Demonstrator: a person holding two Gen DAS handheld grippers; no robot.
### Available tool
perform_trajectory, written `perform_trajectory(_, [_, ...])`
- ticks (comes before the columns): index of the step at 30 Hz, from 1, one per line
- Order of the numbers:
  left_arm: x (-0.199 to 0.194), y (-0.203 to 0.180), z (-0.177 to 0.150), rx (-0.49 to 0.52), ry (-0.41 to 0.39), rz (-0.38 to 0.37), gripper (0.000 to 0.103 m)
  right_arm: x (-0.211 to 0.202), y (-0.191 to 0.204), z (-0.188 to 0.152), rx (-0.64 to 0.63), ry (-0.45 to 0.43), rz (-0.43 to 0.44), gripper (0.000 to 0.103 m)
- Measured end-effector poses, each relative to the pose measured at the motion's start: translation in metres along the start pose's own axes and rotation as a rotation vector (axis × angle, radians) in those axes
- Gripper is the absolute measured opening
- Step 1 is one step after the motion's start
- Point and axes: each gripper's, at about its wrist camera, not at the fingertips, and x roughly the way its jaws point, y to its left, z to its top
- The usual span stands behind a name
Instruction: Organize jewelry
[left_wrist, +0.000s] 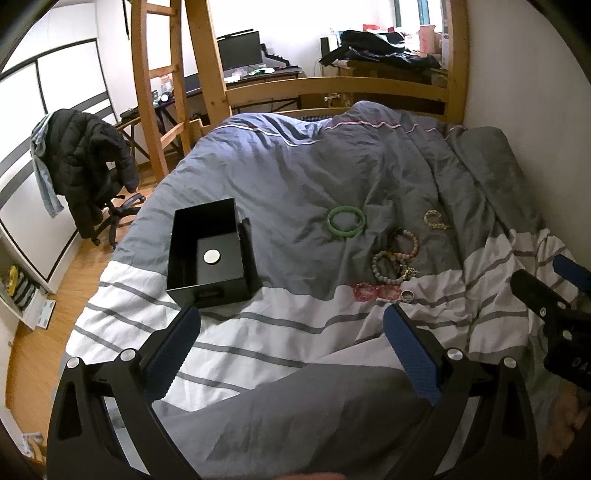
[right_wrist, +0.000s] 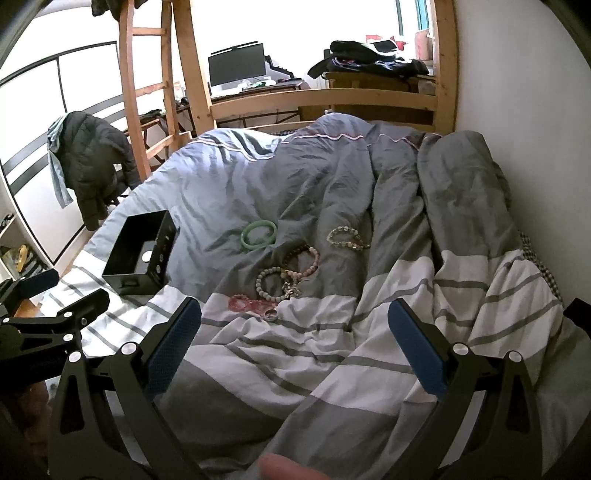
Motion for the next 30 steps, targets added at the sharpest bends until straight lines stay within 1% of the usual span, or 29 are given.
perform_trajectory(2, [0.003,-0.002,0.000,0.016,-0.002,0.014,0.097,0.004,-0.001,-0.001,-0.004,0.002,0.003,0.100])
perform_trajectory(5, [0.008,-0.004,0.000,0.027,0.001,0.012,0.097,0.010,0.000,-0.001,-0.024,-0.005,0.005,0.100])
perform_trajectory(8, [0.012,-0.006,0.001,0.032,-0.016,-0.015,0.097,0.022,0.005,-0.001,-0.069,-0.009,0.006,0.100])
perform_trajectory(11, [0.018,-0.005,0.005,0.016,-0.070,-0.038,0.097,0.036,0.005,-0.001,-0.075,-0.008,-0.005,0.100])
perform_trajectory(13, [0.029,-0.002,0.007,0.001,-0.119,-0.053,0.097,0.046,0.003,0.001,-0.070,-0.004,0.006,0.099])
perform_trajectory(14, [0.035,-0.002,0.007,0.004,-0.142,-0.062,0.097,0.055,0.001,0.002,-0.068,0.004,0.014,0.097])
perform_trajectory(16, [0.045,-0.003,0.008,0.024,-0.164,-0.080,0.097,0.067,-0.003,0.004,-0.062,0.022,0.011,0.092])
perform_trajectory(17, [0.055,-0.006,0.010,0.042,-0.153,-0.073,0.097,0.076,-0.006,0.005,-0.052,0.039,0.014,0.083])
perform_trajectory(18, [0.064,-0.009,0.011,0.060,-0.142,-0.069,0.097,0.081,-0.009,0.005,-0.042,0.051,0.023,0.076])
perform_trajectory(19, [0.069,-0.012,0.012,0.072,-0.137,-0.072,0.096,0.089,-0.013,0.007,-0.024,0.070,0.034,0.075])
perform_trajectory(20, [0.075,-0.015,0.013,0.085,-0.131,-0.081,0.091,0.097,-0.016,0.009,-0.006,0.082,0.045,0.074])
perform_trajectory(21, [0.085,-0.019,0.014,0.098,-0.109,-0.107,0.085,0.103,-0.019,0.011,0.003,0.089,0.052,0.074])
perform_trajectory(22, [0.095,-0.024,0.015,0.105,-0.087,-0.143,0.084,0.110,-0.021,0.013,0.012,0.097,0.057,0.074])
perform_trajectory(25, [0.120,-0.037,0.014,0.127,-0.065,-0.210,0.084,0.134,-0.026,0.022,0.023,0.122,0.056,0.074])
perform_trajectory(27, [0.136,-0.046,0.013,0.147,-0.046,-0.228,0.084,0.155,-0.029,0.029,0.036,0.156,0.082,0.074])
perform_trajectory(29, [0.157,-0.058,0.012,0.173,-0.015,-0.266,0.084,0.180,-0.030,0.034,0.050,0.204,0.142,0.073])
perform_trajectory(30, [0.166,-0.062,0.012,0.179,0.002,-0.278,0.084,0.190,-0.030,0.036,0.058,0.224,0.164,0.070])
